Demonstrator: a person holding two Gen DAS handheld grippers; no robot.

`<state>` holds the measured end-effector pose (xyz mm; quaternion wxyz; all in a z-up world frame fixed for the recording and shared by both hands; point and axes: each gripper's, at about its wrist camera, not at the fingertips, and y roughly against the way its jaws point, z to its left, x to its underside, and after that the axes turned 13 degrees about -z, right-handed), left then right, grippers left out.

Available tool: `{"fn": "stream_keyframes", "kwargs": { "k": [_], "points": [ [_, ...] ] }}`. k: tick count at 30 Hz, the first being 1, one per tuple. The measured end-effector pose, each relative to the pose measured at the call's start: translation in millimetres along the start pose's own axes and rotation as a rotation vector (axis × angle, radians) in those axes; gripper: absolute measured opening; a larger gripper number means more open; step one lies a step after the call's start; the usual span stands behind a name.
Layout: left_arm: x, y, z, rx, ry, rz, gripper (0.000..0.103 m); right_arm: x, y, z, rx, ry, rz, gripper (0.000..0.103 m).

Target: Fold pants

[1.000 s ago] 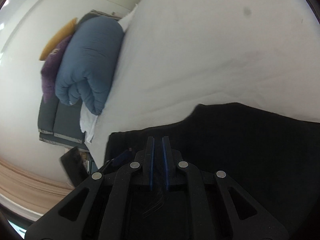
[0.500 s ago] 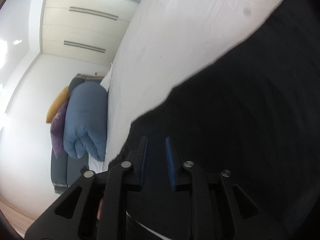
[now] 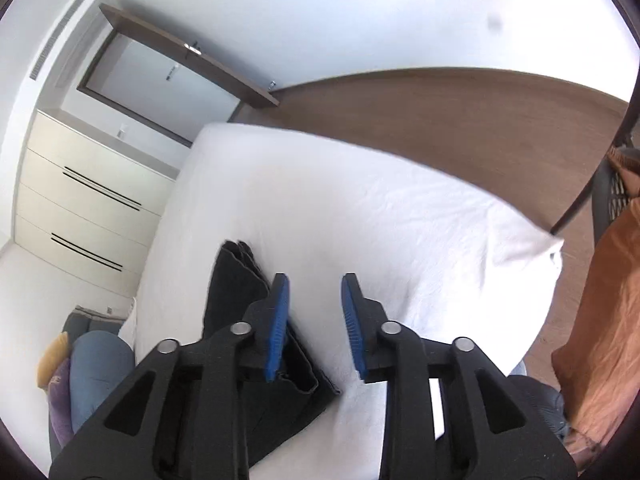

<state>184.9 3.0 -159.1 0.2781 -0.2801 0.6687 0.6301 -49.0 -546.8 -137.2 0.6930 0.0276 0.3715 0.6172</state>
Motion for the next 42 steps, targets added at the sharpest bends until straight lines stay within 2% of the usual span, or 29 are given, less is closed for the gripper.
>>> {"fn": "stream_keyframes", "kwargs": {
  "k": [1,2,5,7,10,12,14,17,19,23,24,26,29,33,35,37,40,42],
  "points": [
    [0,5,-6,0.010,0.006,-0.009,0.094,-3,9,2,-0.030,-0.040,-0.005,0.069],
    [-1,12,-18,0.029,0.001,-0.022,0.095,-1,15,4,-0.045,-0.071,-0.009,0.089],
    [0,23,-48,0.040,-0.001,-0.050,0.099,21,14,20,-0.116,-0.115,0.039,0.091],
    [0,30,-65,0.066,0.014,-0.065,0.099,38,5,24,-0.130,-0.163,0.086,0.091],
    [-1,43,-80,0.048,0.008,-0.099,0.100,65,-20,29,-0.097,-0.212,0.167,0.089],
    [2,44,-78,-0.017,-0.002,-0.105,0.100,79,-18,16,-0.044,-0.229,0.176,0.089],
    [5,37,-64,-0.027,0.004,-0.086,0.100,84,-21,9,-0.054,-0.265,0.187,0.089],
    [7,27,-36,-0.041,-0.005,-0.087,0.100,83,-23,6,-0.065,-0.255,0.188,0.088],
    [6,18,-12,-0.072,-0.013,-0.080,0.100,76,-11,1,-0.073,-0.257,0.195,0.088],
    [8,-2,62,-0.172,0.055,-0.011,0.096,61,10,-9,-0.074,-0.243,0.208,0.087],
    [11,-3,78,-0.183,0.075,-0.007,0.096,55,19,-22,-0.070,-0.232,0.210,0.087],
    [13,0,112,-0.165,0.121,-0.022,0.097,55,16,-19,-0.055,-0.215,0.210,0.087],
    [13,7,151,-0.243,0.133,-0.022,0.095,57,12,-16,-0.035,-0.194,0.203,0.087],
    [5,39,177,-0.278,0.202,-0.098,0.093,58,11,-13,-0.025,-0.180,0.200,0.088],
    [-1,56,165,-0.221,0.214,-0.140,0.093,58,13,-12,-0.026,-0.179,0.200,0.088],
    [-7,64,129,-0.130,0.187,-0.159,0.093,61,12,-12,-0.022,-0.183,0.205,0.088],
    [-14,61,57,0.049,0.144,-0.151,0.097,64,14,-14,-0.036,-0.212,0.203,0.088],
    [-12,53,-7,0.178,0.077,-0.107,0.098,65,13,-17,-0.041,-0.228,0.203,0.088]
  ]
}}
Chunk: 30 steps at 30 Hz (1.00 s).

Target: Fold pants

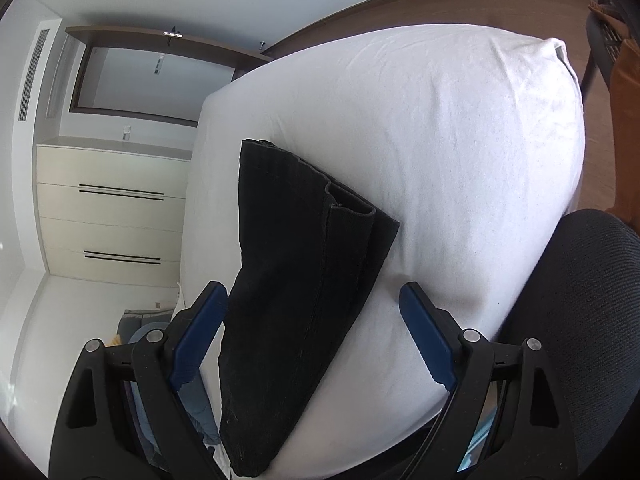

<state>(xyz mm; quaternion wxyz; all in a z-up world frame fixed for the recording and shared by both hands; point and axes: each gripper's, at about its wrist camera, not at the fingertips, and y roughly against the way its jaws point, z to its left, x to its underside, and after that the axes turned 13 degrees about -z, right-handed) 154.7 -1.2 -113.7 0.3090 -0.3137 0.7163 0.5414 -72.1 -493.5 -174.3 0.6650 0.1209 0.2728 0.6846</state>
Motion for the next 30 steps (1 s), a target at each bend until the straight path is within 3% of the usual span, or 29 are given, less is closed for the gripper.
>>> {"fn": "stream_keyframes", "kwargs": {
  "k": [5,10,16,20,21,24,30],
  "points": [
    [28,-40,-123,0.173,-0.128,0.096,0.098,0,-7,-9,-0.052,-0.066,-0.018,0.089],
    [50,-65,-185,0.238,-0.185,0.167,0.098,-7,-19,-10,-0.102,-0.100,-0.048,0.083],
    [75,-93,-196,0.196,-0.220,0.243,0.097,-13,-31,-9,-0.152,-0.114,-0.074,0.076],
    [85,-97,-209,0.180,-0.299,0.251,0.102,-17,-44,-13,-0.152,-0.119,-0.048,0.024],
    [85,-98,-210,0.178,-0.297,0.254,0.102,-18,-48,-16,-0.137,-0.130,-0.046,0.016],
    [83,-97,-203,0.177,-0.286,0.259,0.102,-19,-50,-18,-0.129,-0.141,-0.053,0.010],
    [81,-97,-201,0.184,-0.283,0.250,0.102,-20,-45,-1,-0.082,-0.051,-0.068,0.008]
  ]
}}
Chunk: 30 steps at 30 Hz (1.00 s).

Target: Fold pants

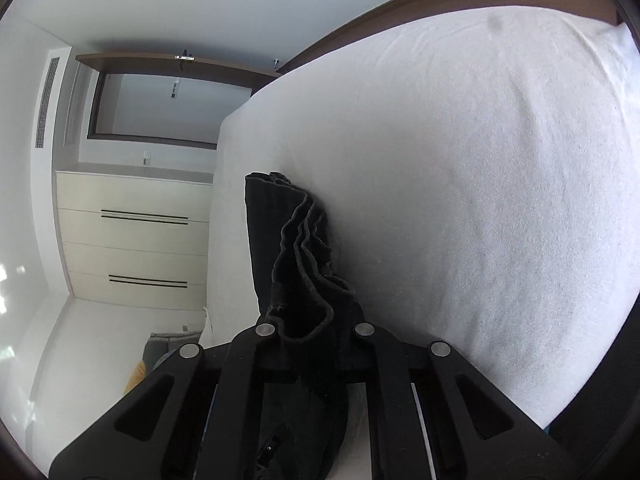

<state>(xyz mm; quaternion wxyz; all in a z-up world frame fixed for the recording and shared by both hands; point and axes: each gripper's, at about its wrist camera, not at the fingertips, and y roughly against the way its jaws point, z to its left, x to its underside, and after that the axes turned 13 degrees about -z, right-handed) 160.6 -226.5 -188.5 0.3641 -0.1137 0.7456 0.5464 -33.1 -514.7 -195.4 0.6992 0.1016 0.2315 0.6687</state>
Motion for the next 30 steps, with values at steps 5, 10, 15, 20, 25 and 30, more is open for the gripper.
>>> {"fn": "stream_keyframes", "kwargs": {
  "k": [5,10,15,20,25,30],
  "points": [
    [-1,0,8,0.014,0.008,-0.008,0.102,12,5,41,0.048,0.214,-0.025,0.007],
    [6,12,24,0.034,0.020,-0.028,0.101,71,6,125,0.012,0.652,0.033,0.007],
    [6,26,44,0.078,0.129,-0.047,0.102,196,-14,154,0.044,1.203,0.189,0.007],
    [3,34,67,0.135,0.265,-0.024,0.102,229,-21,128,0.088,1.301,0.261,0.007],
    [-7,27,64,0.231,0.372,0.030,0.102,219,-16,128,0.070,1.288,0.226,0.007],
    [-24,21,53,0.329,0.452,0.076,0.102,224,4,132,0.046,1.321,0.186,0.007]
  ]
}}
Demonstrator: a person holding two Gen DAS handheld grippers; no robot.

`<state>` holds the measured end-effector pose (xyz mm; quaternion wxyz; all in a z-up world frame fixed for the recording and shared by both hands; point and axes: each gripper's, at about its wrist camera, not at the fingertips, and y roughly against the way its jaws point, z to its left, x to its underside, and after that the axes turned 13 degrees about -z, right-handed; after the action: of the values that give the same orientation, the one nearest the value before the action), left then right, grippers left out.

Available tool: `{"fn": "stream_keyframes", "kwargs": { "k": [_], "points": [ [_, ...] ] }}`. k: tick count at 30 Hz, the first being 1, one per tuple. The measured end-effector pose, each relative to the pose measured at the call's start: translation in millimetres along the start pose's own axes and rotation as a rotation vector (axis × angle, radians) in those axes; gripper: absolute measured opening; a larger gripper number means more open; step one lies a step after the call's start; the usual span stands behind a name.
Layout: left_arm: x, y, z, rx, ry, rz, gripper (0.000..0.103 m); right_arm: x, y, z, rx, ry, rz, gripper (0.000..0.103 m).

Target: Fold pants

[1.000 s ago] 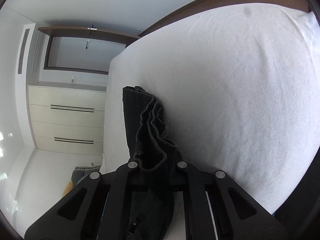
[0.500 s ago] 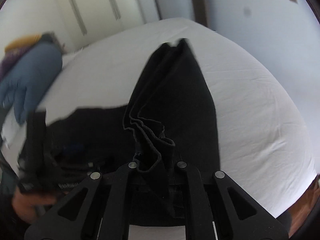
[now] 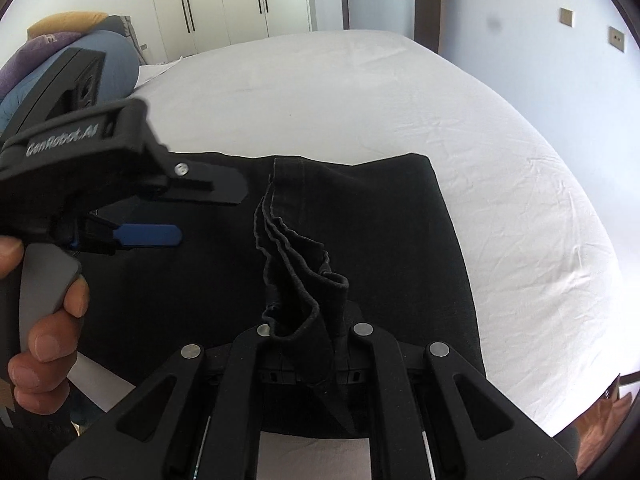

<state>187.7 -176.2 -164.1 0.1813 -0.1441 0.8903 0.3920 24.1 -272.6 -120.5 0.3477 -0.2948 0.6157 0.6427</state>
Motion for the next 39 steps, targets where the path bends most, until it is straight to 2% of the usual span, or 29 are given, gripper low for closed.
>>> {"fn": "stream_keyframes", "kwargs": {
  "k": [4,9,10,11,12,13,15,16,23,28,34,39],
  "points": [
    [-9,-16,1,0.026,0.083,0.066,0.102,7,18,11,0.007,0.040,-0.024,0.007],
    [-21,-27,-7,0.013,0.074,0.097,0.100,13,26,18,0.007,0.066,-0.030,0.007],
    [-23,-29,-9,0.011,0.068,0.098,0.087,14,28,19,0.007,0.071,-0.029,0.007],
    [-22,-25,-4,0.014,0.060,0.107,0.060,13,29,20,0.008,0.075,-0.027,0.007],
    [-23,-29,-6,0.015,0.052,0.130,0.044,14,30,21,0.007,0.080,-0.027,0.007],
    [-24,-32,-7,0.007,0.044,0.153,0.022,12,27,26,0.007,0.086,-0.027,0.007],
    [-20,-30,-2,0.013,0.024,0.158,0.019,12,32,31,0.005,0.104,-0.032,0.007],
    [-21,-28,-3,0.024,0.016,0.157,0.012,11,35,33,0.007,0.118,-0.035,0.007],
    [-34,0,-3,0.031,-0.133,0.152,0.011,10,50,65,-0.031,0.202,-0.037,0.007],
    [-52,19,13,-0.037,-0.247,0.150,0.011,5,44,111,-0.114,0.247,-0.006,0.008],
    [-68,41,55,-0.081,-0.246,0.142,0.011,4,21,156,-0.240,0.189,0.070,0.008],
    [-74,46,91,-0.122,-0.213,0.139,0.011,12,7,194,-0.305,0.194,0.130,0.008]
  ]
}}
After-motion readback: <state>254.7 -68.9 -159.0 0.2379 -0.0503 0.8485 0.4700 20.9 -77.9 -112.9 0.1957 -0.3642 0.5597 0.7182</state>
